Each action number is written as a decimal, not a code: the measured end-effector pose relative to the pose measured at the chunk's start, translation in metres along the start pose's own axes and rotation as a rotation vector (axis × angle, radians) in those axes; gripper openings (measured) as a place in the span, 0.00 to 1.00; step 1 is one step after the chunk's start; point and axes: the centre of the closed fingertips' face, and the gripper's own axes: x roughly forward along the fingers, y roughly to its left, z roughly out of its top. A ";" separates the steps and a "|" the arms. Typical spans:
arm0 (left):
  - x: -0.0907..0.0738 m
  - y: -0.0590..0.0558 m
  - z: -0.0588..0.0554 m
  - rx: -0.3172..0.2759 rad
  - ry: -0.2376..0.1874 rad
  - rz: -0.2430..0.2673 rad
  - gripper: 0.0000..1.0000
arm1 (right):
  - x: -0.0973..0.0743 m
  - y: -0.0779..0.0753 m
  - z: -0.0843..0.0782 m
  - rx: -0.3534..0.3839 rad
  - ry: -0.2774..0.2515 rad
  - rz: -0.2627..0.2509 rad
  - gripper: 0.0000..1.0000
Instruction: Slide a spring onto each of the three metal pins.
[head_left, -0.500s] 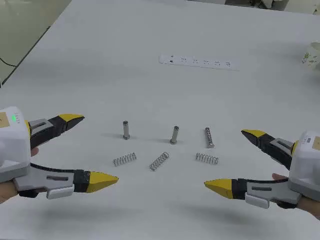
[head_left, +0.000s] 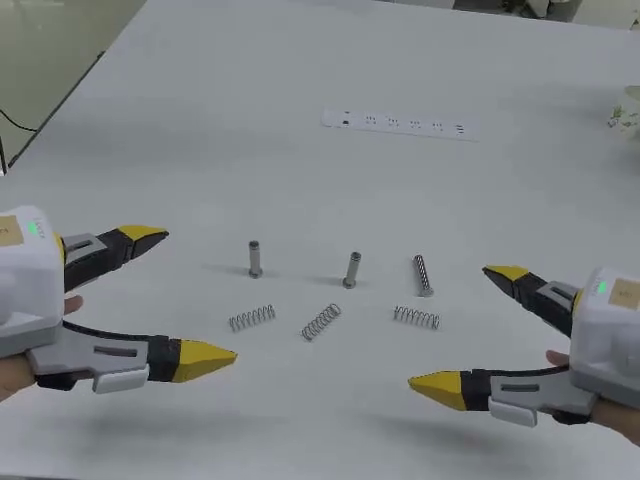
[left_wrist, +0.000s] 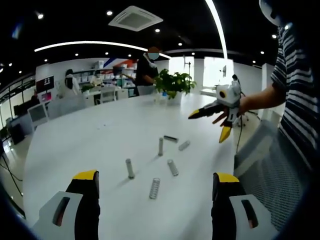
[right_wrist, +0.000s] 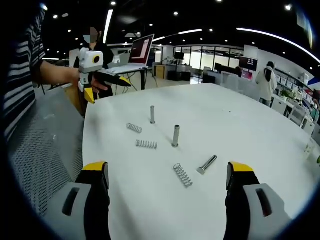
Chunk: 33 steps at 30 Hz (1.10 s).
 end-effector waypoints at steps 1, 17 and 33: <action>0.000 0.000 0.000 0.001 0.000 0.000 0.91 | 0.000 0.000 -0.001 0.000 0.003 0.001 0.98; 0.004 -0.001 -0.002 -0.009 0.000 -0.017 0.94 | -0.002 -0.001 0.005 0.049 -0.039 0.025 0.99; 0.002 -0.004 -0.017 -0.040 0.030 -0.033 0.95 | -0.006 0.002 -0.002 0.078 -0.028 0.038 0.99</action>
